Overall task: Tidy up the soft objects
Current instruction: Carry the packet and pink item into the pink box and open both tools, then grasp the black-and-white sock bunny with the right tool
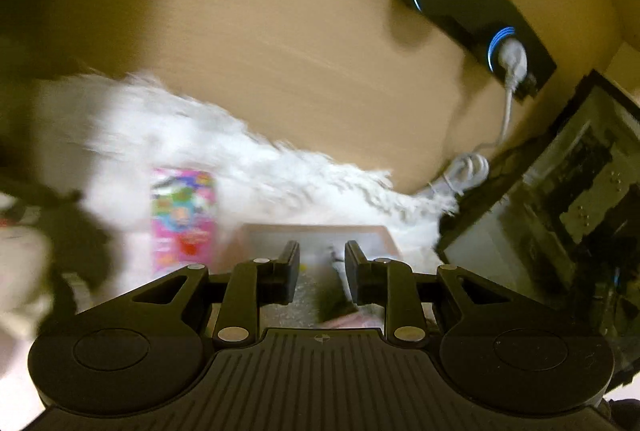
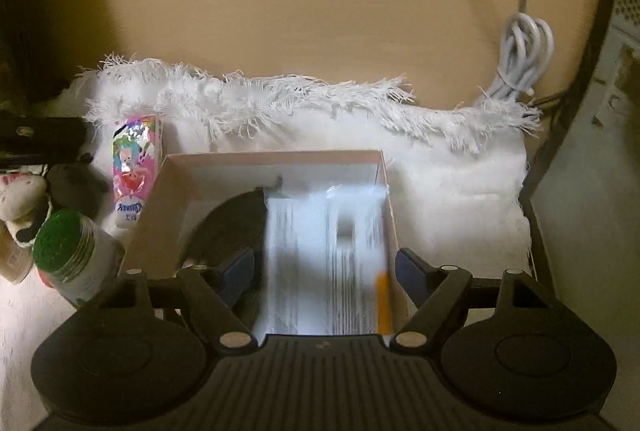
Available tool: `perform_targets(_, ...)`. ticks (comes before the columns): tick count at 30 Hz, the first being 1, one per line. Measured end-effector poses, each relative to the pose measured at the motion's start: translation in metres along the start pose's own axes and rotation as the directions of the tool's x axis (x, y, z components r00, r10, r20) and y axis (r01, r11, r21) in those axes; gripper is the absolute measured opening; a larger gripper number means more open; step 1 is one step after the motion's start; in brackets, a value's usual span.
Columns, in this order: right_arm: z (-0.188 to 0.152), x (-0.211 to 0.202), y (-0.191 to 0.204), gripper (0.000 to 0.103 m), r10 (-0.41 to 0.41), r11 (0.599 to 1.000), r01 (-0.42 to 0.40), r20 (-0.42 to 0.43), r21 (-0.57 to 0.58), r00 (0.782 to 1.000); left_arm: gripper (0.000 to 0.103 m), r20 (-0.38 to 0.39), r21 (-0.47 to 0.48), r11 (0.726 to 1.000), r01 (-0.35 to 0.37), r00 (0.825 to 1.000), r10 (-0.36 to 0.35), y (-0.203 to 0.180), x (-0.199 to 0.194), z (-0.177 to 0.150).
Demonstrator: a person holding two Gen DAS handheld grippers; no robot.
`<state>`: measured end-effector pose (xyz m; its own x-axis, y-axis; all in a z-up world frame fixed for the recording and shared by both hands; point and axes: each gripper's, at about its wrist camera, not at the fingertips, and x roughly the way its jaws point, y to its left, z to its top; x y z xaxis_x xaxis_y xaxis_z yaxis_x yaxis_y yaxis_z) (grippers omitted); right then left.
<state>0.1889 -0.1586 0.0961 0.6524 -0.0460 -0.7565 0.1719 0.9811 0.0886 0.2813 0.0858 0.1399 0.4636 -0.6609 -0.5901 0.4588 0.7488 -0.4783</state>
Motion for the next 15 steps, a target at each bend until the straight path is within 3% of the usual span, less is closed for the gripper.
perform_targets(1,-0.004,-0.004,-0.003,0.090,0.022,1.000,-0.022,0.020,0.013,1.000,0.027,0.017,0.000,1.000,-0.009,1.000,0.009,0.005,-0.009,-0.002)
perform_targets(3,-0.011,-0.015,-0.008,0.096,0.058,0.997,-0.060,0.056,0.042,0.997,0.027,0.059,-0.008,0.999,-0.043,0.997,0.044,0.020,-0.034,-0.008)
perform_targets(8,-0.012,-0.024,0.006,0.096,-0.004,1.000,0.003,0.067,0.017,0.998,0.027,0.127,-0.114,0.984,-0.140,0.980,0.154,0.074,-0.093,-0.014)
perform_targets(12,-0.019,-0.036,0.025,0.096,-0.082,0.997,0.083,0.111,0.002,0.990,0.027,0.208,-0.205,0.957,-0.207,0.946,0.249,0.122,-0.148,-0.017)
perform_targets(15,-0.014,-0.049,0.044,0.096,-0.078,0.996,0.082,0.139,-0.021,0.987,0.027,0.204,-0.283,0.917,-0.280,0.917,0.343,0.164,-0.177,-0.014)
